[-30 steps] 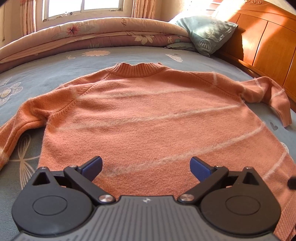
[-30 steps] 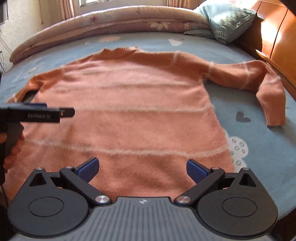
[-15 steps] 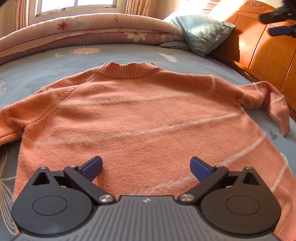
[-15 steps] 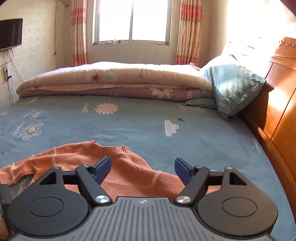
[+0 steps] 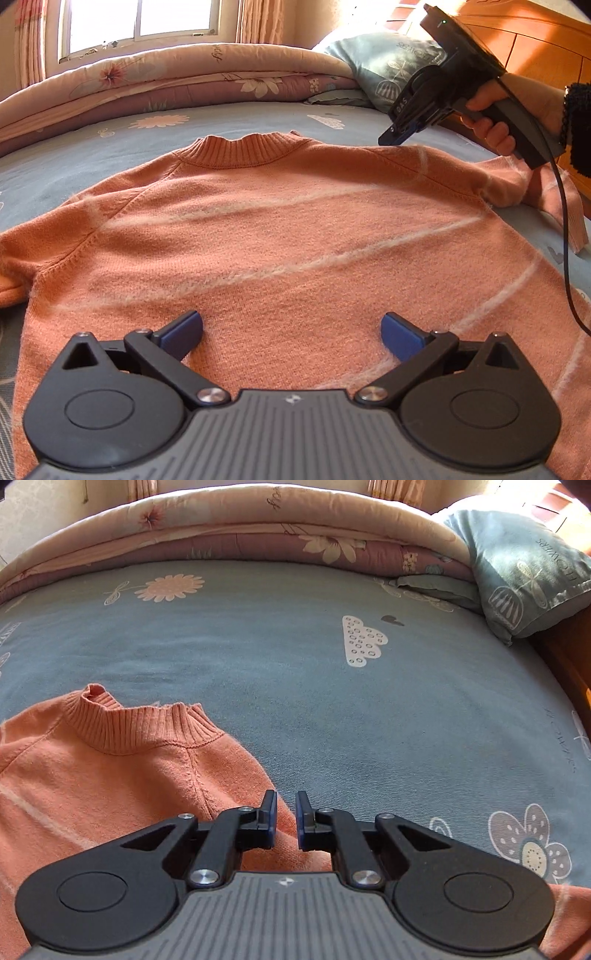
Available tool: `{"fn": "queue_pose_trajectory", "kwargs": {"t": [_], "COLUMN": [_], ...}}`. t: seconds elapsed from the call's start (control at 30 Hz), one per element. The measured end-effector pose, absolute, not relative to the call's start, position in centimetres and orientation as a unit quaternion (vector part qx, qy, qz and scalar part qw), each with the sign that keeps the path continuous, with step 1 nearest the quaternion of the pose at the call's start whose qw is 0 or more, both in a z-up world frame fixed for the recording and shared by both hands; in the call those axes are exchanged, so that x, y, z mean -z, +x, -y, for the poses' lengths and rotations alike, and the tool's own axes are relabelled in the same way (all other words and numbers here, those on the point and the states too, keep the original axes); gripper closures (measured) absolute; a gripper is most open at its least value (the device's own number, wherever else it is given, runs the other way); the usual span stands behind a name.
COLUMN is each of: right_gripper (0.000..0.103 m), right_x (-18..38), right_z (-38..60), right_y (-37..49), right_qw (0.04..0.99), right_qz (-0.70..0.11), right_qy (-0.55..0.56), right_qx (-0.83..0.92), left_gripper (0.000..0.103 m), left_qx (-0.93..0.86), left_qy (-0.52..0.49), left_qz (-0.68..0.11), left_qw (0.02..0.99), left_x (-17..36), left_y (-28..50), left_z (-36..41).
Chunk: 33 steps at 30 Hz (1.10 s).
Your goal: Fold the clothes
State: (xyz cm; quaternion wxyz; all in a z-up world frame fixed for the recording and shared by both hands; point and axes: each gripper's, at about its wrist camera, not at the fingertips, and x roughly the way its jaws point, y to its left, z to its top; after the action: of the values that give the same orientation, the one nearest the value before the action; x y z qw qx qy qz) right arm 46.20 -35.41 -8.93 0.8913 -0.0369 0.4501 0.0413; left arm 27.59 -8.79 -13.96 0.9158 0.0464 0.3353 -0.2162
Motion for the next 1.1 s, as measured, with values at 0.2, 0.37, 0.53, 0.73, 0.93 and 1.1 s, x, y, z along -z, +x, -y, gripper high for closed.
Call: {"fn": "queue_pose_trajectory", "kwargs": {"t": [0.2, 0.37, 0.53, 0.73, 0.93, 1.1], "right_gripper": [0.09, 0.09, 0.069, 0.05, 0.06, 0.093], "right_x": [9.6, 10.7, 9.1, 11.0, 12.6, 12.0], "right_z": [35.2, 34.9, 35.6, 36.6, 37.3, 34.9], "right_y": [45.2, 44.7, 46.0, 48.3, 48.2, 46.9], "right_qw": [0.885, 0.872, 0.889, 0.876, 0.876, 0.872], "right_qz": [-0.458, -0.478, -0.441, -0.455, -0.452, -0.441], "right_qy": [-0.024, -0.036, -0.072, -0.085, -0.063, -0.127], "right_qx": [-0.077, -0.1, -0.103, -0.133, -0.158, -0.17], "left_gripper": [0.001, 0.001, 0.001, 0.001, 0.001, 0.001], "left_qx": [0.216, 0.216, 0.217, 0.219, 0.22, 0.22], "left_qy": [0.047, 0.048, 0.047, 0.045, 0.044, 0.044], "left_qz": [-0.335, -0.334, -0.334, -0.334, -0.334, -0.334], "left_qw": [0.916, 0.916, 0.916, 0.916, 0.916, 0.916], "left_x": [14.0, 14.0, 14.0, 14.0, 14.1, 14.1], "left_y": [27.6, 27.5, 27.6, 27.6, 27.6, 27.6], "left_z": [8.8, 8.8, 8.7, 8.7, 8.6, 8.6]}}
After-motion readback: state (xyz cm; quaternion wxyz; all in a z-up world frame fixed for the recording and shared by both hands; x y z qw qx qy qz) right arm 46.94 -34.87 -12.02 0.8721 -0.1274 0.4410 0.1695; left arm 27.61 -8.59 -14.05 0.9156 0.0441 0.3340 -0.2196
